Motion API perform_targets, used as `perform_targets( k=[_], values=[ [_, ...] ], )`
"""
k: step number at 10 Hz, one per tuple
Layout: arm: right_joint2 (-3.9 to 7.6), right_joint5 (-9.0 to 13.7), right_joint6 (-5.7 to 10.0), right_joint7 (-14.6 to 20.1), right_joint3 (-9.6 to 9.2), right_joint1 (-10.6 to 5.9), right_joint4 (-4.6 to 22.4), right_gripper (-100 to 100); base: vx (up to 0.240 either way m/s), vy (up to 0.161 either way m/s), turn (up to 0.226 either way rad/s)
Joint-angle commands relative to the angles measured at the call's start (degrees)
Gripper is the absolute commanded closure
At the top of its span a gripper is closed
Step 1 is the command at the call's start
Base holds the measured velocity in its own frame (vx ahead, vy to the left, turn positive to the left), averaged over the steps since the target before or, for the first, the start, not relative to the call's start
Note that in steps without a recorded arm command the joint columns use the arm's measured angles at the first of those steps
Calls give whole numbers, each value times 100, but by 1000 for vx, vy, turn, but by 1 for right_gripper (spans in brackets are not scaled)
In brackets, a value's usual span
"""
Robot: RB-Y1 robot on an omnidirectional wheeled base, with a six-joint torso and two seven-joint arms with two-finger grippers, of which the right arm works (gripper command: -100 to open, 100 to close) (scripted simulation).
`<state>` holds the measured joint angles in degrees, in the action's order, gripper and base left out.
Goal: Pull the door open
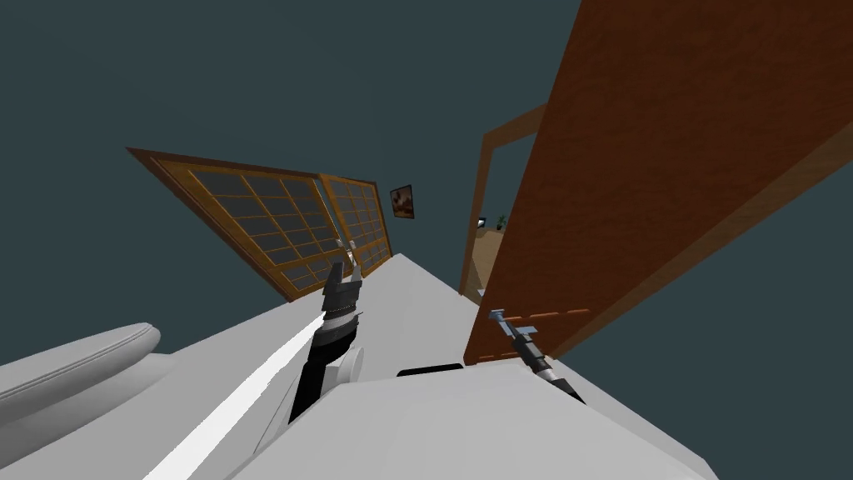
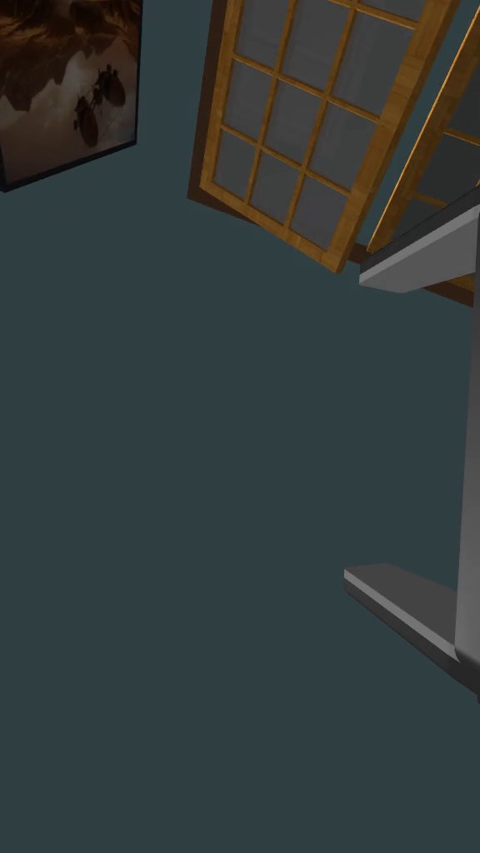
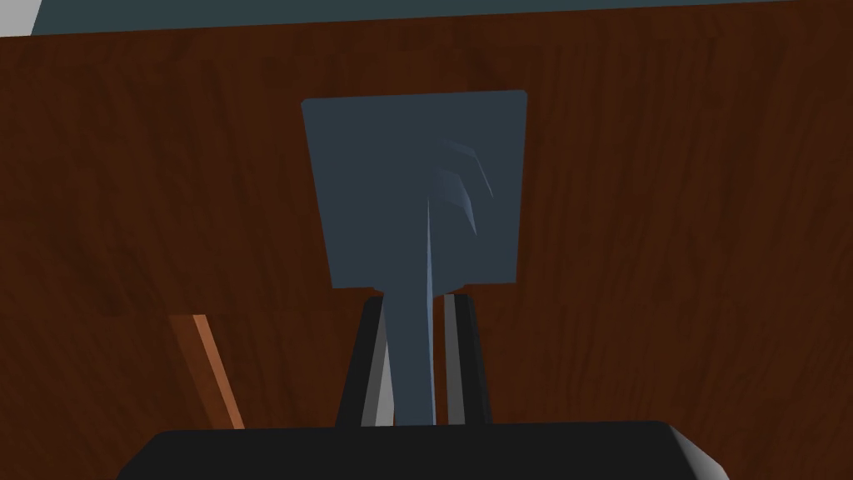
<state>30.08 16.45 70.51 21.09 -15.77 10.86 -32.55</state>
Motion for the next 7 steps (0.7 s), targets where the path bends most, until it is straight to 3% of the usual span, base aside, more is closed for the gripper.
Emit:
perform_targets(
  k=[1,7],
  values=[
    [-53,-21,-93,-42,40,-82,9,100,-214,-50,147],
    [-294,-108,-590,-239,272,-487,6,100,-215,-73,148]
  ],
)
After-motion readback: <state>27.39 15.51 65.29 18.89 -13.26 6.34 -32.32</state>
